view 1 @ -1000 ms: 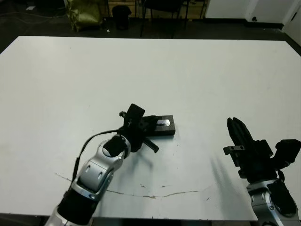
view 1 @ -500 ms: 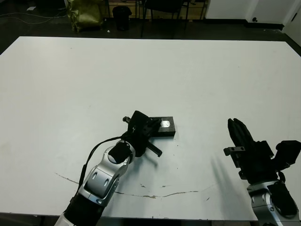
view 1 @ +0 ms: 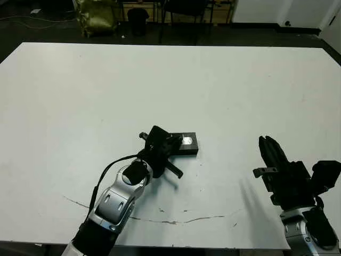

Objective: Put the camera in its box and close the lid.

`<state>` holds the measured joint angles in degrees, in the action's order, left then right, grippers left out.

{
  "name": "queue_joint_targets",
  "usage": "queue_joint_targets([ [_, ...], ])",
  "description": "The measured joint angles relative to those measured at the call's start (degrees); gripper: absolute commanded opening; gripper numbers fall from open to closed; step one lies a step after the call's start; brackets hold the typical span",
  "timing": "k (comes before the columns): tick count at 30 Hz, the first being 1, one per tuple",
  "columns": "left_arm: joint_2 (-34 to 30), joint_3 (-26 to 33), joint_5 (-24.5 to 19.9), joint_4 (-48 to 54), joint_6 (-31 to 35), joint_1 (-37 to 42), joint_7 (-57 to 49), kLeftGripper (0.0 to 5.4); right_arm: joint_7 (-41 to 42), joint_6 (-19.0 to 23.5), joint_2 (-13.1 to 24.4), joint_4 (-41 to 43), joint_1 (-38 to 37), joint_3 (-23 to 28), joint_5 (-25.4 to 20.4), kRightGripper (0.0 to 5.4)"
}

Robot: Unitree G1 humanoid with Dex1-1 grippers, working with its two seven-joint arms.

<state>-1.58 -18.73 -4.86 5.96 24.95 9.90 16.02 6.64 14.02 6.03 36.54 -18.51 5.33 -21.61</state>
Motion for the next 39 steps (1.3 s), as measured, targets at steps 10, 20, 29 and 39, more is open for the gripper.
queue_joint_targets([
  [10, -2.3, 11.3, -6.9, 19.1, -0.2, -4.0, 0.3, 0.02, 0.2, 0.4, 0.0, 0.2, 1.1, -0.2, -0.7, 0.0],
  [20, -3.1, 24.9, -13.7, 20.0, -11.0, -7.1, 0.1, 0.02, -5.1, 2.6, -0.4, 0.7, 5.5, -0.3, 3.9, 0.0],
  [29, -1.0, 29.4, -12.9, 10.0, -20.2, -8.7, -5.5, 0.02, -7.4, -4.3, -0.7, -5.8, 14.2, -2.5, 14.2, 0.0],
  [39, 0.2, 30.7, -12.8, 2.1, -22.5, -7.5, -9.7, 0.02, -9.1, -2.1, -2.8, -7.3, 17.0, -3.4, 16.8, 0.0],
])
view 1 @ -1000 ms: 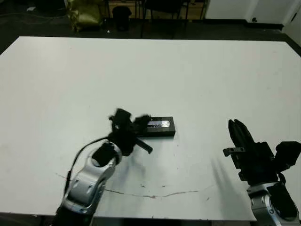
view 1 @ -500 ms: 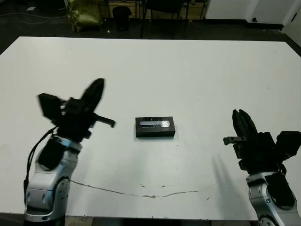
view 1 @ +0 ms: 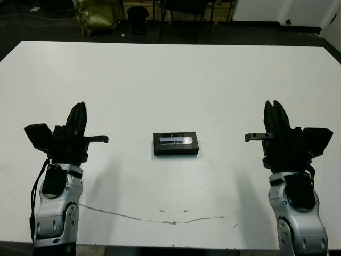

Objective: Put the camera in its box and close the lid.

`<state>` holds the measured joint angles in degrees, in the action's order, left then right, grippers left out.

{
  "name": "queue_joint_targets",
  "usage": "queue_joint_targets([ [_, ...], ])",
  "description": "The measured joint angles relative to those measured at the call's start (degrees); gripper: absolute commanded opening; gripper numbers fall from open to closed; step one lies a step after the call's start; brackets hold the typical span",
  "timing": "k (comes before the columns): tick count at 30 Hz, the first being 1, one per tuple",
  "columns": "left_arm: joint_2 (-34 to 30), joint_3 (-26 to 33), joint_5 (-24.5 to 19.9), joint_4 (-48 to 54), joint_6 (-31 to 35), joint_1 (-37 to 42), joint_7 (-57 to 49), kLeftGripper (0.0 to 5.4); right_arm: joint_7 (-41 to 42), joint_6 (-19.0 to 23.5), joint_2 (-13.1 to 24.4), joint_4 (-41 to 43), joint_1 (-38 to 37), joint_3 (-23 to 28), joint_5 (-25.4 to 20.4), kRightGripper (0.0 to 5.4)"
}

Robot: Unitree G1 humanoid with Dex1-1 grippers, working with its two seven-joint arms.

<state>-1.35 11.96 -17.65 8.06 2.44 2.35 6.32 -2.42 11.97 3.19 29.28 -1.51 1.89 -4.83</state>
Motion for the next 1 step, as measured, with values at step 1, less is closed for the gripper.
queue_joint_targets([
  [1, 0.2, -0.1, -0.1, -0.2, -0.1, 0.1, -0.2, 0.02, 0.1, 0.4, 0.0, 0.0, 0.2, 0.0, 0.0, 0.0],
])
